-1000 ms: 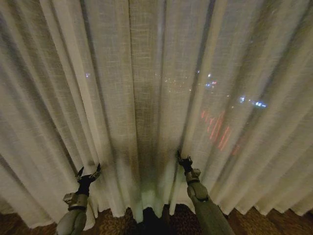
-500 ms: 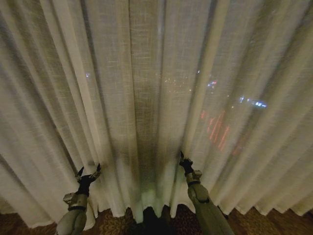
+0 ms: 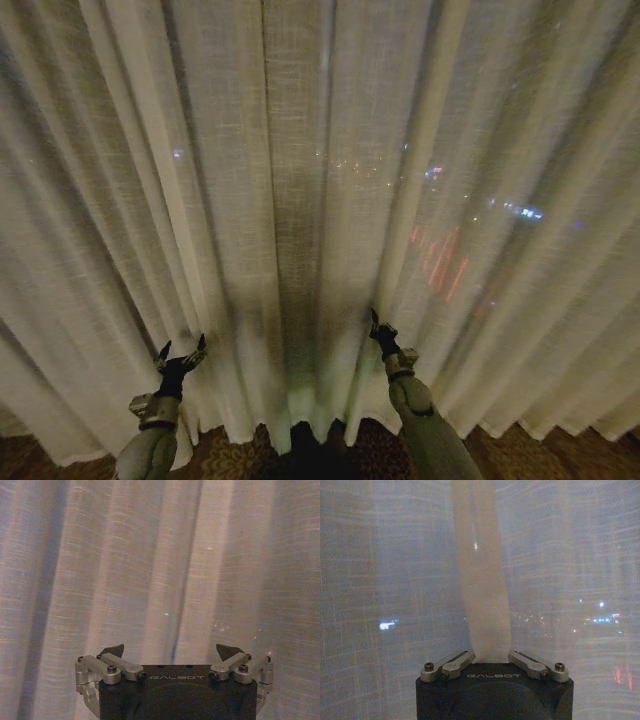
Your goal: Open the curtains by pulling them apart, changing their state from closed to fully open.
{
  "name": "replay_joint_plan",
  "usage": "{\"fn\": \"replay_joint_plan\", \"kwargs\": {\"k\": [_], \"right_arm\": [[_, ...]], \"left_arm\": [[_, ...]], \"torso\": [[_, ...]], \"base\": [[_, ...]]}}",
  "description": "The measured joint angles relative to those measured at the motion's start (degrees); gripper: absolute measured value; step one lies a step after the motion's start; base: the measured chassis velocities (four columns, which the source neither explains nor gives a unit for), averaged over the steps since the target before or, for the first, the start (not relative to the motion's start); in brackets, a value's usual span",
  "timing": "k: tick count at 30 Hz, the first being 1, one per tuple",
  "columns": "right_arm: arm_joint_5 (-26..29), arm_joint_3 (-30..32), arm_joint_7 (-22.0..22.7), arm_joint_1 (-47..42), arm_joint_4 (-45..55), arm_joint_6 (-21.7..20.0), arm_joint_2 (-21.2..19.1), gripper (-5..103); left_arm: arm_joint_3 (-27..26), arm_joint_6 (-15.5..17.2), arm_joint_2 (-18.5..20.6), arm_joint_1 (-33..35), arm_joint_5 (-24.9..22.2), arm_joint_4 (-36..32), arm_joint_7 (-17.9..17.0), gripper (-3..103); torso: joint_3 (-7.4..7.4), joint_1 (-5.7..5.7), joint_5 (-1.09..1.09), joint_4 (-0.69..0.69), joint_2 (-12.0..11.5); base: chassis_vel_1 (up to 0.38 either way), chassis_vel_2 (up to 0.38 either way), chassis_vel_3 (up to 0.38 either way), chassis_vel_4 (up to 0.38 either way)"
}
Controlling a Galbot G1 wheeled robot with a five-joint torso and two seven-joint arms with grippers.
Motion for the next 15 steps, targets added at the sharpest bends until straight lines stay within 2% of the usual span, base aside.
{"fn": "replay_joint_plan", "kwargs": {"k": [8, 15], "right_arm": [[0.84, 0.43, 0.09, -0.22, 0.24, -0.11, -0.34, 0], [1.09, 0.72, 0.13, -0.28, 0.31, -0.13, -0.8, 0]], "left_arm": [[0.01, 0.0, 0.0, 0.0, 0.0, 0.0, 0.0, 100], [0.01, 0.0, 0.0, 0.0, 0.0, 0.0, 0.0, 100]], "torso": [[0.0, 0.0, 0.01, -0.01, 0.0], [0.0, 0.0, 0.0, -0.01, 0.0]], "base": [[-0.204, -0.209, 0.215, 0.203], [-0.297, -0.315, 0.306, 0.306]]}}
